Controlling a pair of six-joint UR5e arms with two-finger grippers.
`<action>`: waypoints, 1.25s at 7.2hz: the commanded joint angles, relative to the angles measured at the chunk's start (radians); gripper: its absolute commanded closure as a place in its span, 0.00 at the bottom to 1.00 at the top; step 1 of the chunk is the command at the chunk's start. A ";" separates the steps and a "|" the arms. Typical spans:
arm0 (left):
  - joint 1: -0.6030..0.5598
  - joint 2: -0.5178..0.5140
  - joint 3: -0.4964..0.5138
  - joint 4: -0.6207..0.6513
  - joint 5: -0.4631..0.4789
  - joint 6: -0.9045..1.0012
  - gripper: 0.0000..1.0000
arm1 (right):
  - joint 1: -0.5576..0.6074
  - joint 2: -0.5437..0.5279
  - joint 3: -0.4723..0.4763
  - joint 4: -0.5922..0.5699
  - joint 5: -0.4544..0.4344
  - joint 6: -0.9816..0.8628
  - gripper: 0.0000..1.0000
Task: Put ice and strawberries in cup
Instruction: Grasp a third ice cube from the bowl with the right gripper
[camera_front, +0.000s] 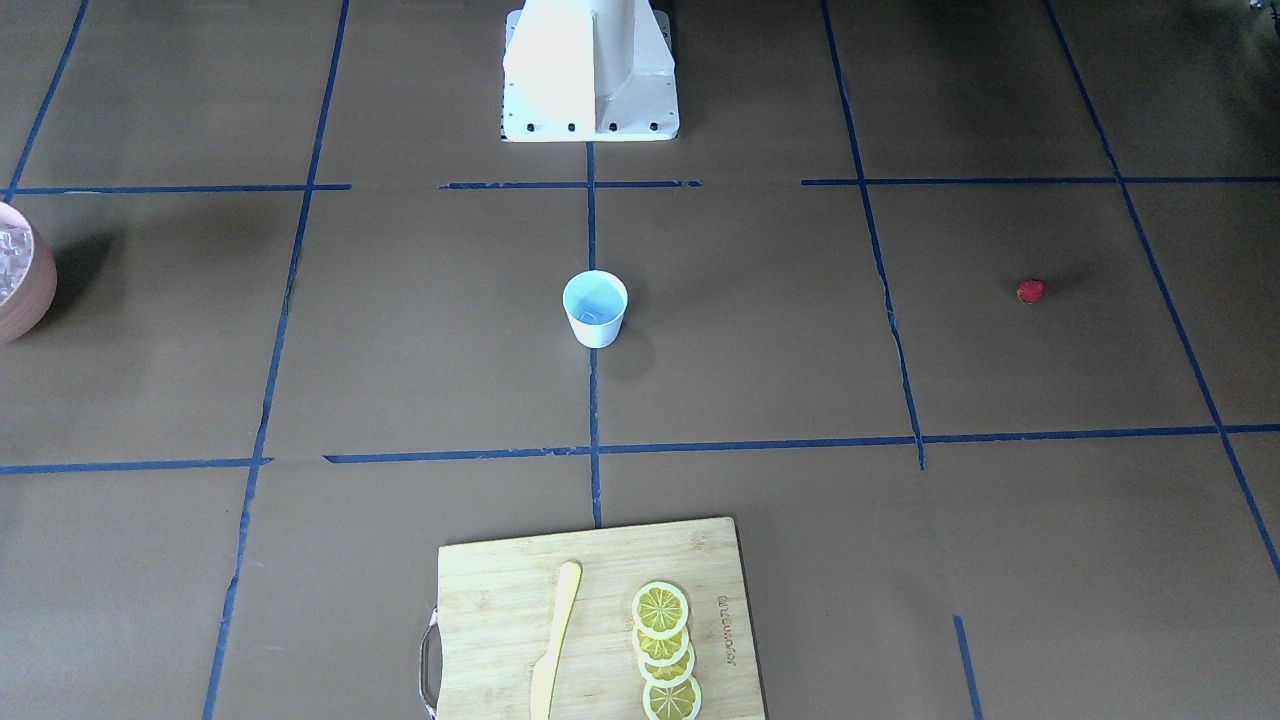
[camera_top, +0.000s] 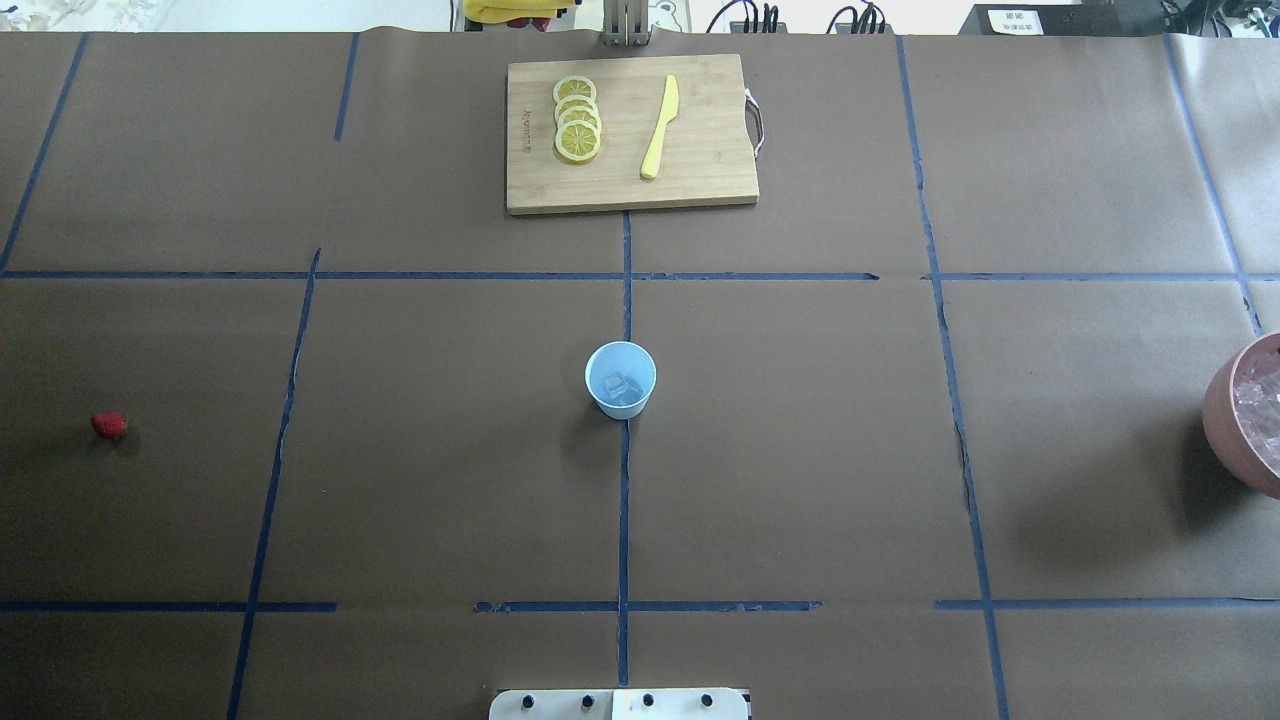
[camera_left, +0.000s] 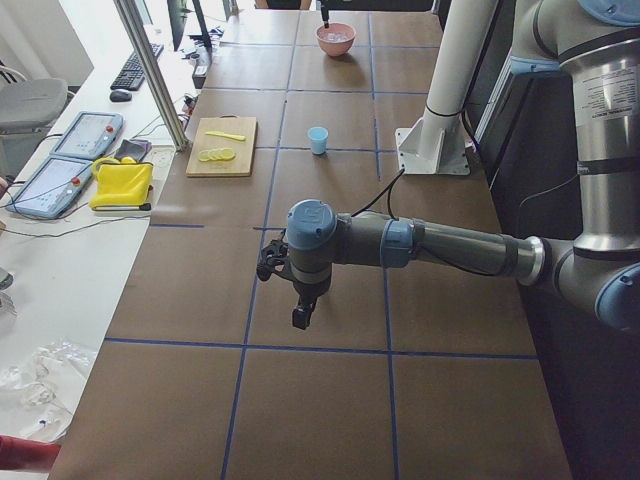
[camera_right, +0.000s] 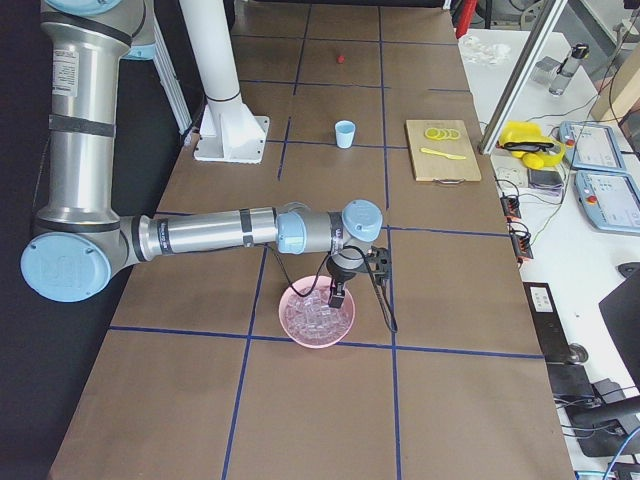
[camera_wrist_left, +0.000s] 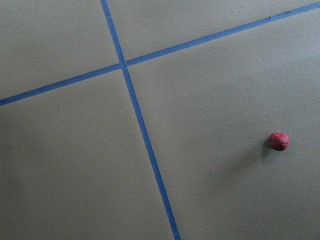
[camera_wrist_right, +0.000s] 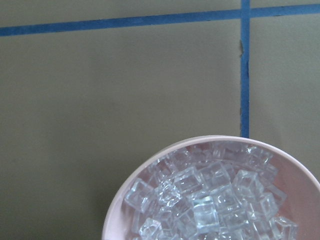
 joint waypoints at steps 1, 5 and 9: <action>0.000 -0.001 -0.003 0.000 0.000 0.000 0.00 | -0.002 -0.018 -0.125 0.225 -0.034 0.135 0.03; 0.000 -0.001 -0.003 -0.003 0.000 -0.030 0.00 | -0.008 -0.023 -0.101 0.242 -0.021 0.226 0.07; 0.002 -0.003 -0.001 -0.005 0.002 -0.048 0.00 | -0.061 -0.029 -0.113 0.240 -0.022 0.223 0.11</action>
